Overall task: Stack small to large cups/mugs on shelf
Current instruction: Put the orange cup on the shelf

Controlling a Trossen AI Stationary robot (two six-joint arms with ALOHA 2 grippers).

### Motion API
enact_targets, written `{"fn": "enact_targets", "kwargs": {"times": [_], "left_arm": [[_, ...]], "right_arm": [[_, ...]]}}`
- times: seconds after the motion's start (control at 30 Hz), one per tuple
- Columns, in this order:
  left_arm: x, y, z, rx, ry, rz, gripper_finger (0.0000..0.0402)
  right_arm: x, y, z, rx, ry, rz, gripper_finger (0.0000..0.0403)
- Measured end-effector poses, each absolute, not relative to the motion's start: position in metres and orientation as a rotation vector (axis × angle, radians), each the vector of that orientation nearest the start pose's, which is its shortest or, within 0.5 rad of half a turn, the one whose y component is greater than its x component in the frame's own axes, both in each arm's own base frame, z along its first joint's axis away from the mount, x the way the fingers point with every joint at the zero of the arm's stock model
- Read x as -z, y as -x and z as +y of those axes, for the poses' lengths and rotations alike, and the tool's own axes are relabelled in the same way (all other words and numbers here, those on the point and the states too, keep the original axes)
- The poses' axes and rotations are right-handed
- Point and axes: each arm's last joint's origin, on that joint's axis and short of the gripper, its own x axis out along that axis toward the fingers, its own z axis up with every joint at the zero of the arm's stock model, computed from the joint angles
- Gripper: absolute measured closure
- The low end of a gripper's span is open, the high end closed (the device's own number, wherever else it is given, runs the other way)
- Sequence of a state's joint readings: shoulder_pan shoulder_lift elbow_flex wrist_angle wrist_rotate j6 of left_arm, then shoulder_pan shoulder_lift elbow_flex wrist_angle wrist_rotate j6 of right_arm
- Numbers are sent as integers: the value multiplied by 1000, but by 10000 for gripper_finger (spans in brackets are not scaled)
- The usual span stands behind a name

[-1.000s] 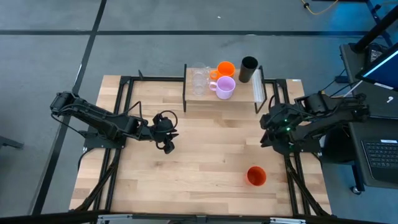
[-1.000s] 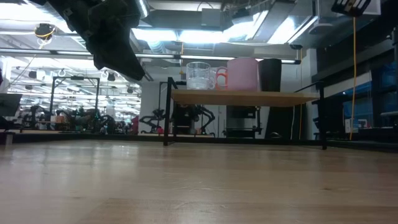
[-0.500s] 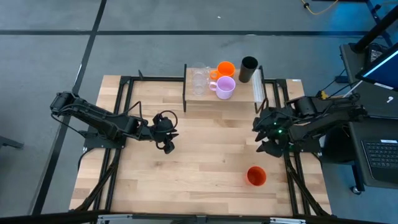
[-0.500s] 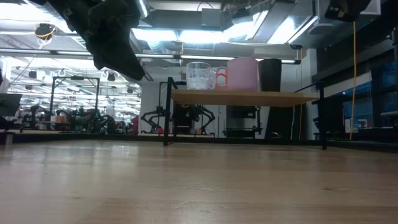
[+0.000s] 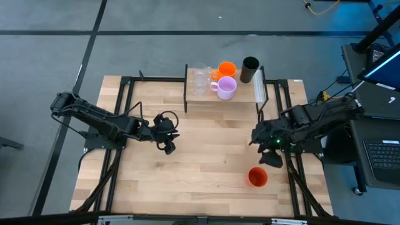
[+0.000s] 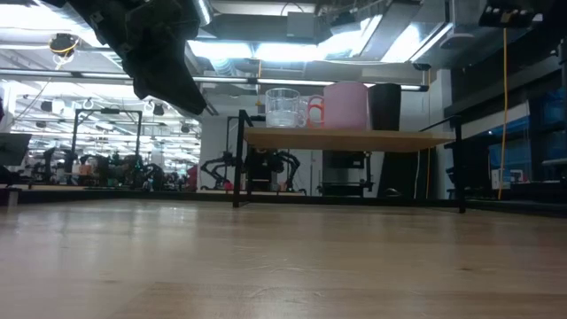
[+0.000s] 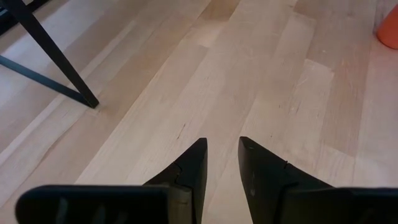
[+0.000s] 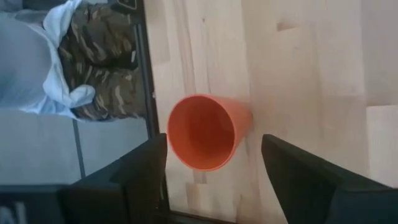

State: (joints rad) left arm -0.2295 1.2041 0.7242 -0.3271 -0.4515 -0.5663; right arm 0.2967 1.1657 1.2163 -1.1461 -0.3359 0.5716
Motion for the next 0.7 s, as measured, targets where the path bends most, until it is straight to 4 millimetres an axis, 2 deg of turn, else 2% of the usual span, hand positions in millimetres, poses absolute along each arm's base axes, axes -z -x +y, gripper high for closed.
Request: {"fn": "enact_targets", "kwargs": {"times": [0.33,0.7], "left_arm": [[-222,-232,-41,-414,266,673,317],[-222,-232,-41,-414,266,674,317]], "right_arm": [[-318,-202,94,-272,-435,1323,139],[-287,-220,119,-194,-323,1437,139]]}}
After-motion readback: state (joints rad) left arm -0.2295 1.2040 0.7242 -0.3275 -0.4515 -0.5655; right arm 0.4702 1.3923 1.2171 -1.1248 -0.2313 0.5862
